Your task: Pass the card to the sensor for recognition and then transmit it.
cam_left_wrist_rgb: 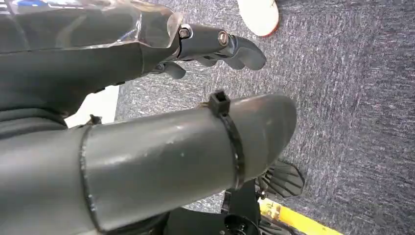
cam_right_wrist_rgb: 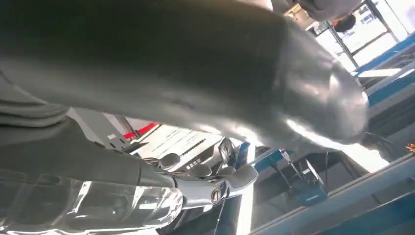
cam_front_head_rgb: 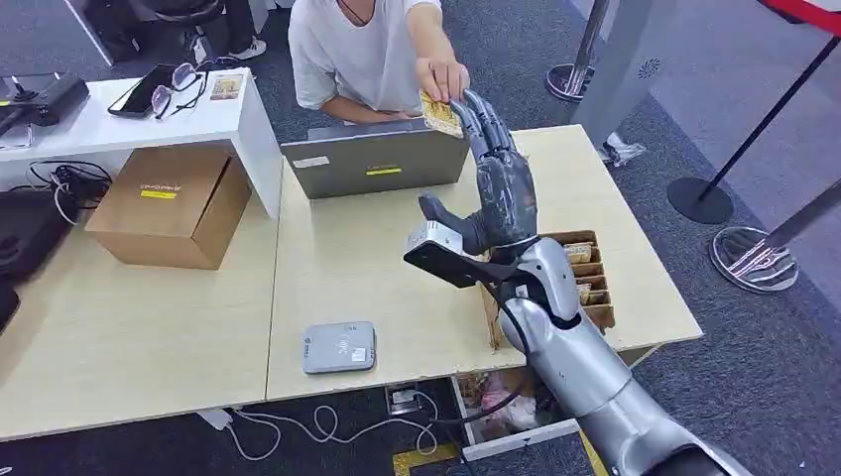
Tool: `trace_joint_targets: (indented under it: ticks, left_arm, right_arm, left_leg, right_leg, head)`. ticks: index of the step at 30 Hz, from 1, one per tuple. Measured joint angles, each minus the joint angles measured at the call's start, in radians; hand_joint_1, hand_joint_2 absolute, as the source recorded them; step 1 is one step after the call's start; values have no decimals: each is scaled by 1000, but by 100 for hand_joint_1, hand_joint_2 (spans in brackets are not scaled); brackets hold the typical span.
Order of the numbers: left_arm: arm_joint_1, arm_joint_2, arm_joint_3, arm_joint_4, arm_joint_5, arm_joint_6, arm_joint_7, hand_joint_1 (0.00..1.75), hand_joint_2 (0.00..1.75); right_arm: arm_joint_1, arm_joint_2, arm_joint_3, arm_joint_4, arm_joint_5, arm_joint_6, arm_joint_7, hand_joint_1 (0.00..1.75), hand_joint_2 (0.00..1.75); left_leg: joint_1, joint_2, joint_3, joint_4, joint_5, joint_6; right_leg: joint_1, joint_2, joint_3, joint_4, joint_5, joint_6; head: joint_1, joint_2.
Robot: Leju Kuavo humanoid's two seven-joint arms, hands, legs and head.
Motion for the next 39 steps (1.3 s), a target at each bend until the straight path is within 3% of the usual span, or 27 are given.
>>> trace_joint_targets:
  ticks: [1,3,5,7,15,39]
  left_arm:
    - [0,0,0,0,0,0,0,0,0]
    - [2,0,0,0,-14,8,-16,0,0]
    - [10,-4,-1,0,-48,32,-82,0,0]
    - [20,-7,-1,0,-58,38,-118,0,0]
    - [42,-13,-1,0,-62,42,-123,0,0]
    - [54,-15,0,0,-55,45,-146,0,0]
  right_arm:
    - [0,0,0,0,0,0,0,0,175]
    - [-4,0,0,3,32,-8,31,0,175]
    - [-57,-4,3,79,186,-56,137,0,175]
    - [-118,-7,-4,177,230,-96,125,0,175]
    - [-187,-8,-8,332,243,-117,114,0,175]
    - [-209,0,-9,372,289,-114,126,0,175]
  left_leg:
    - [0,0,0,0,0,0]
    - [0,0,-1,0,0,0]
    - [0,1,0,0,0,0]
    - [0,0,0,0,0,0]
    - [0,-2,-1,0,1,1]
    - [0,-1,-1,0,1,1]
  right_leg:
    - [0,0,0,0,0,0]
    - [0,0,0,0,0,0]
    - [-1,1,0,0,0,0]
    - [0,0,0,0,1,1]
    - [0,-1,0,0,1,0]
    - [0,-1,0,0,1,1]
  head:
    - [0,0]
    - [0,0]
    - [-1,0]
    - [1,0]
    - [0,0]
    - [0,0]
